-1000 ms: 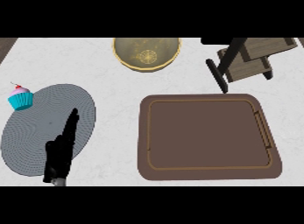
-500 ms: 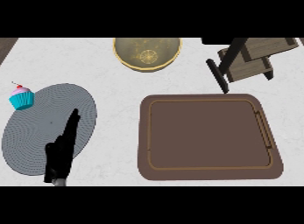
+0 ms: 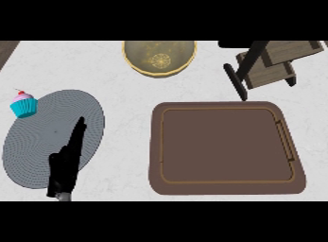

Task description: Pick the croissant from the tray and place it in the tiered basket

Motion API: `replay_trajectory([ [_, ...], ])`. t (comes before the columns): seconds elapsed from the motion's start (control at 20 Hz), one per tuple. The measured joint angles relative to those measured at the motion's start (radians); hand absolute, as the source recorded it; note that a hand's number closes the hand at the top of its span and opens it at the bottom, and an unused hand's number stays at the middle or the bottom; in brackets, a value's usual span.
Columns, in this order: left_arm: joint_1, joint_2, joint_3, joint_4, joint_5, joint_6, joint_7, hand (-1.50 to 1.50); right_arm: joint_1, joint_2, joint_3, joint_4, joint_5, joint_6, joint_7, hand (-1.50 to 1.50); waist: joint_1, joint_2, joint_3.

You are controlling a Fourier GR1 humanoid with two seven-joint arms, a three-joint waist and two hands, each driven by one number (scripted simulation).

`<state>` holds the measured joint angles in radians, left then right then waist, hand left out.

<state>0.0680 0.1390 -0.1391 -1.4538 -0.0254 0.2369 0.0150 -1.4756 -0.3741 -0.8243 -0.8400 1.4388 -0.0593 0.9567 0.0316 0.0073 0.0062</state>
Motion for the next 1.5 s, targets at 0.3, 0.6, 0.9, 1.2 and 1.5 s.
replay_trajectory([
  [0.3, 0.006, -0.007, 0.000, 0.003, -0.013, 0.009, -0.012, 0.00, -0.006, 0.027, -0.014, -0.021, -0.068, -0.211, -0.049, -1.50, -0.004, -0.003, -0.001],
  [0.6, 0.021, 0.003, 0.016, -0.001, -0.002, -0.002, -0.013, 0.00, 0.005, -0.029, 0.042, -0.109, 0.018, -0.318, -0.026, -1.50, -0.023, -0.011, -0.002],
  [0.9, 0.043, 0.008, 0.035, -0.009, 0.009, -0.001, 0.000, 0.00, 0.037, -0.053, 0.074, -0.332, 0.112, -0.248, 0.069, -1.50, -0.054, -0.026, -0.002],
  [1.2, 0.077, 0.011, 0.050, -0.024, 0.009, 0.012, 0.011, 0.00, 0.072, -0.069, 0.070, -0.645, 0.114, -0.032, 0.087, -1.50, -0.091, -0.042, -0.002],
  [1.5, 0.090, 0.007, 0.061, -0.022, 0.010, 0.024, 0.011, 0.00, 0.082, -0.085, 0.042, -0.942, 0.068, 0.265, 0.063, -1.50, -0.119, -0.052, -0.002],
])
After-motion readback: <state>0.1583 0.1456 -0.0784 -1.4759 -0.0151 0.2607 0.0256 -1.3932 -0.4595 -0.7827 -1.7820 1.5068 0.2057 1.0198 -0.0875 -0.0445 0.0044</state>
